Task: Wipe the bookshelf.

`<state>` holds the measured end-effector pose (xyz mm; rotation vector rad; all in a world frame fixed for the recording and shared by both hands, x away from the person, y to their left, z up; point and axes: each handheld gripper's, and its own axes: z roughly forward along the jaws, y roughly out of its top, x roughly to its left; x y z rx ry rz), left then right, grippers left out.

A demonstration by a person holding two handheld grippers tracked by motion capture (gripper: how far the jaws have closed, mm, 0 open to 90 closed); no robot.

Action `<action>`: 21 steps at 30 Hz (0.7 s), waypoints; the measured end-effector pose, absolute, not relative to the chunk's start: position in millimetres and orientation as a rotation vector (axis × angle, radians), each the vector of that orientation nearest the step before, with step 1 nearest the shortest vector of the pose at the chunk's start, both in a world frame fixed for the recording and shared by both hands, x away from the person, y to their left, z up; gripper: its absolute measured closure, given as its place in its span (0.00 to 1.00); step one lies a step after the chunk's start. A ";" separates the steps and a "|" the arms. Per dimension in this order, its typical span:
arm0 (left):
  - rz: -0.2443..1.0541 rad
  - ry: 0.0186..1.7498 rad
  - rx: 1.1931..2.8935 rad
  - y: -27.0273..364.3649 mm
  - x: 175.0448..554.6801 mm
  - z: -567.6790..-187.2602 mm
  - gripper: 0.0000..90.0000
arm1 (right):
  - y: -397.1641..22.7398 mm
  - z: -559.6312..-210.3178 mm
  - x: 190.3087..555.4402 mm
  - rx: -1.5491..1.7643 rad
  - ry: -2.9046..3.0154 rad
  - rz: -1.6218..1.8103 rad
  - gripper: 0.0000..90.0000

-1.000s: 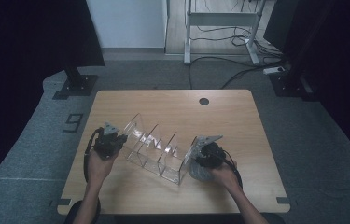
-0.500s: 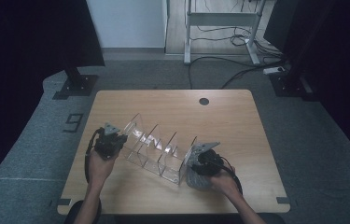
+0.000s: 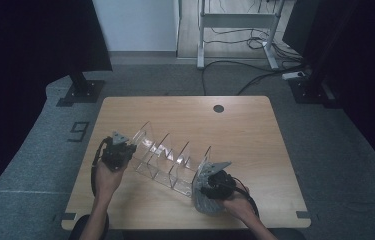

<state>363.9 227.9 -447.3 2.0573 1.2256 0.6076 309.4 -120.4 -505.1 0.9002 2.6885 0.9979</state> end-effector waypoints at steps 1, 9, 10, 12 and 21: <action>0.609 1.225 2.056 227.9 364.0 -447.4 0.95 | -119.6 -505.1 307.8 0.898 2.692 1.002 0.72; 0.607 1.225 2.058 227.9 364.0 -447.3 0.95 | -112.2 -505.2 291.9 0.829 2.730 1.003 0.72; 0.607 1.224 2.058 227.9 364.0 -447.3 0.95 | -112.1 -505.2 291.9 0.827 2.732 1.002 0.72; 0.605 1.221 2.060 228.2 364.1 -447.3 0.94 | -112.8 -505.3 292.7 0.829 2.734 1.004 0.72; 0.581 1.196 2.065 231.1 365.2 -447.2 0.94 | -125.4 -498.0 292.2 0.822 2.718 1.008 0.73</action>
